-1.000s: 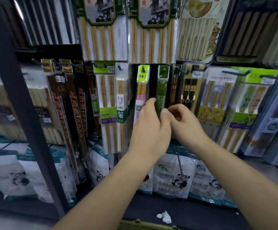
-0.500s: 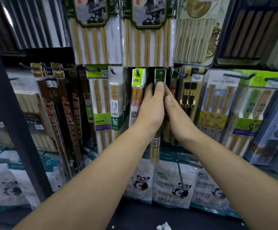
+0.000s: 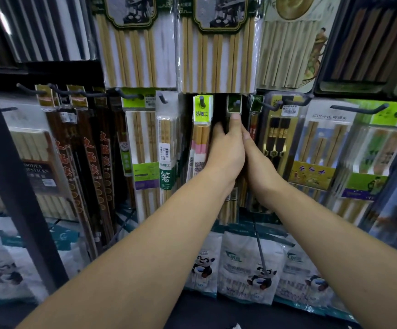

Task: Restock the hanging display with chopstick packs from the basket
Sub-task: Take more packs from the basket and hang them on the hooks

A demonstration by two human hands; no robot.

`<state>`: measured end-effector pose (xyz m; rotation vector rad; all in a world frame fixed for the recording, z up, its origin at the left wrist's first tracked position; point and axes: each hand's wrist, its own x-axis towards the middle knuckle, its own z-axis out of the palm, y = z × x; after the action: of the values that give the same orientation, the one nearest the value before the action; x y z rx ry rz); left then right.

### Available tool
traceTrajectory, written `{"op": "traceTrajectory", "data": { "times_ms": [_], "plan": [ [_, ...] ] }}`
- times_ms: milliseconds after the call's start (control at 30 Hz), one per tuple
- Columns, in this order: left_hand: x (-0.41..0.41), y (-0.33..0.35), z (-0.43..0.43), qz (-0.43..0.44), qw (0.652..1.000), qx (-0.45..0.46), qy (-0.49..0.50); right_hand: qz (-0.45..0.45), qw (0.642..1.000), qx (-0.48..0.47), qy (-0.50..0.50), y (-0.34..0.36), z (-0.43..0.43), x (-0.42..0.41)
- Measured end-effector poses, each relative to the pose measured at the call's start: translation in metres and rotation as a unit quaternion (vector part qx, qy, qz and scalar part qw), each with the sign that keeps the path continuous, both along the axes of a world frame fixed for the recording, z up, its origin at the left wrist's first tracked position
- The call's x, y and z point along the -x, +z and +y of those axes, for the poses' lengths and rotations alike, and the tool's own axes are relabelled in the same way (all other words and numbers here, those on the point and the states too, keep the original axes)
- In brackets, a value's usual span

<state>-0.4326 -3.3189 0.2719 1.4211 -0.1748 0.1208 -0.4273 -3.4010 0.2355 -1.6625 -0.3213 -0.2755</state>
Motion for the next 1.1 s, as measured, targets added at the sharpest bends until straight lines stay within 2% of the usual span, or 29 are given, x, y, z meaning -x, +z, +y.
{"op": "traceTrajectory", "data": {
  "times_ms": [200, 267, 333, 367, 433, 500, 567, 733, 900, 1100],
  "plan": [
    [0.063, -0.013, 0.012, 0.011, 0.998, -0.053, -0.039, 0.008, 0.999, -0.041, -0.018, -0.009, -0.008, 0.023],
    [0.099, -0.022, 0.027, 0.007, 0.994, -0.064, -0.091, -0.008, 0.998, -0.019, -0.061, -0.012, -0.011, 0.037],
    [0.126, -0.030, 0.047, -0.034, 0.991, -0.068, -0.106, -0.046, 0.990, 0.022, -0.134, -0.013, -0.011, 0.051],
    [0.133, -0.032, 0.057, -0.069, 0.991, -0.073, -0.092, -0.071, 0.983, 0.037, -0.165, -0.014, -0.009, 0.058],
    [0.131, -0.033, 0.075, -0.134, 0.989, -0.057, -0.001, -0.109, 0.975, 0.062, -0.183, -0.013, 0.001, 0.069],
    [0.117, -0.027, 0.086, -0.169, 0.982, -0.041, 0.078, -0.122, 0.975, 0.101, -0.159, -0.012, 0.014, 0.075],
    [0.097, -0.025, 0.088, -0.167, 0.979, -0.062, 0.096, -0.112, 0.979, 0.125, -0.114, -0.014, 0.027, 0.075],
    [0.057, -0.037, 0.086, -0.117, 0.985, -0.119, 0.040, -0.034, 0.997, 0.071, -0.021, -0.020, 0.050, 0.063],
    [0.050, -0.056, 0.082, -0.024, 0.997, -0.059, -0.041, 0.015, 0.999, 0.029, 0.018, -0.033, 0.069, 0.054],
    [0.047, -0.075, 0.087, -0.015, 0.998, 0.001, -0.067, 0.007, 1.000, -0.007, 0.025, -0.054, 0.070, 0.053]
  ]
}}
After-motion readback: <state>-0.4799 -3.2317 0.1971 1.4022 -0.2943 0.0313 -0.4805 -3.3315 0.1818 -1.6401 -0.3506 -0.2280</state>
